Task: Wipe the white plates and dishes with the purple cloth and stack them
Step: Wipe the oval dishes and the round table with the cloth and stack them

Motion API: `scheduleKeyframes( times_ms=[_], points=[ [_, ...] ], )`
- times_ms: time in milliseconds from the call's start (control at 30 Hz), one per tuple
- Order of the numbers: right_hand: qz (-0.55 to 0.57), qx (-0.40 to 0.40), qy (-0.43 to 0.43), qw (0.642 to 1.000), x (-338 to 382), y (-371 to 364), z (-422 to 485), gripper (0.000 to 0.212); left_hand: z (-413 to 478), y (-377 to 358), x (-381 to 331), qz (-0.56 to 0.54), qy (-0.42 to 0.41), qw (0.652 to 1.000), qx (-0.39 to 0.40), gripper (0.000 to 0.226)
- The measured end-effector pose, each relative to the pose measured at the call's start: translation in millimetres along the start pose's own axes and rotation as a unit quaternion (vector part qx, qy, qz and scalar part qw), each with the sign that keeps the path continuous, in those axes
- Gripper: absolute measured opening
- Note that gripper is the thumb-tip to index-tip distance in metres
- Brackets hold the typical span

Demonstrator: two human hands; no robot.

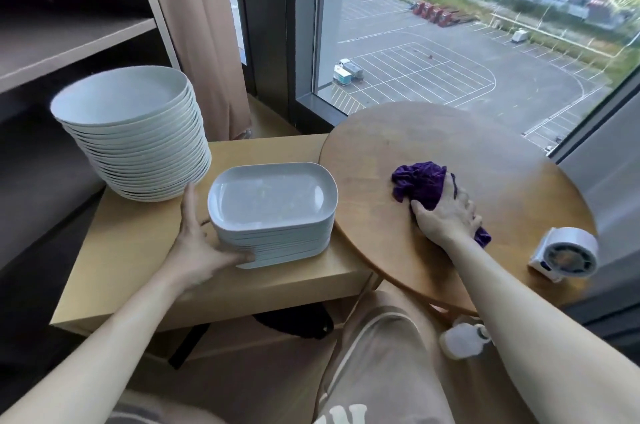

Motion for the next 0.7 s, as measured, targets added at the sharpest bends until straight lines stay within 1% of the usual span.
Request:
scheduleKeyframes(
  times_ms=[67, 133, 200, 300, 333, 400, 467, 500, 567, 633, 700],
  points=[
    [0.007, -0.025, 0.010, 1.000, -2, 1, -2, 0.094, 2, 1, -7, -0.007, -0.020, 1.000, 0.002, 0.161],
    [0.034, -0.032, 0.028, 0.998, -4, 5, -3, 0.089, 1, -5, -14, -0.011, -0.036, 0.999, 0.008, 0.157],
    [0.081, -0.010, 0.036, 0.996, -5, 9, -4, 0.086, 0, -12, -19, -0.029, -0.051, 0.998, 0.003, 0.148],
    [0.139, 0.040, 0.008, 0.989, -7, 10, -7, 0.085, -4, -19, -27, -0.066, -0.064, 0.995, -0.025, 0.138],
    [0.138, 0.055, 0.000, 0.989, -7, 10, -6, 0.087, -5, -21, -29, -0.073, -0.068, 0.995, -0.032, 0.136],
    [0.086, 0.076, -0.016, 0.993, -4, 12, -4, 0.090, -7, -21, -31, -0.082, -0.066, 0.994, -0.036, 0.134],
    [0.016, 0.062, -0.032, 0.997, 4, 21, 2, 0.096, -7, -21, -31, -0.082, -0.068, 0.994, -0.036, 0.133],
    [0.005, 0.048, -0.024, 0.999, 10, 26, 6, 0.100, -7, -20, -31, -0.079, -0.069, 0.994, -0.037, 0.134],
    [0.025, 0.038, 0.033, 0.998, 24, 29, 12, 0.100, -7, -20, -31, -0.075, -0.066, 0.994, -0.040, 0.134],
    [0.010, 0.067, 0.098, 0.993, 35, 20, 12, 0.089, -8, -21, -32, -0.072, -0.065, 0.994, -0.040, 0.134],
    [-0.045, 0.070, 0.153, 0.985, 42, 6, 5, 0.070, -8, -21, -33, -0.073, -0.061, 0.995, -0.042, 0.131]
  ],
)
Point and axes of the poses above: each hand's wrist, its own z-axis towards the middle knuckle, its own y-axis out of the back of the hand, x = y × z, the point moved 3 cm from there along z, towards the middle knuckle, and after that the axes turned 8 degrees about -y, right-handed, at the moved point
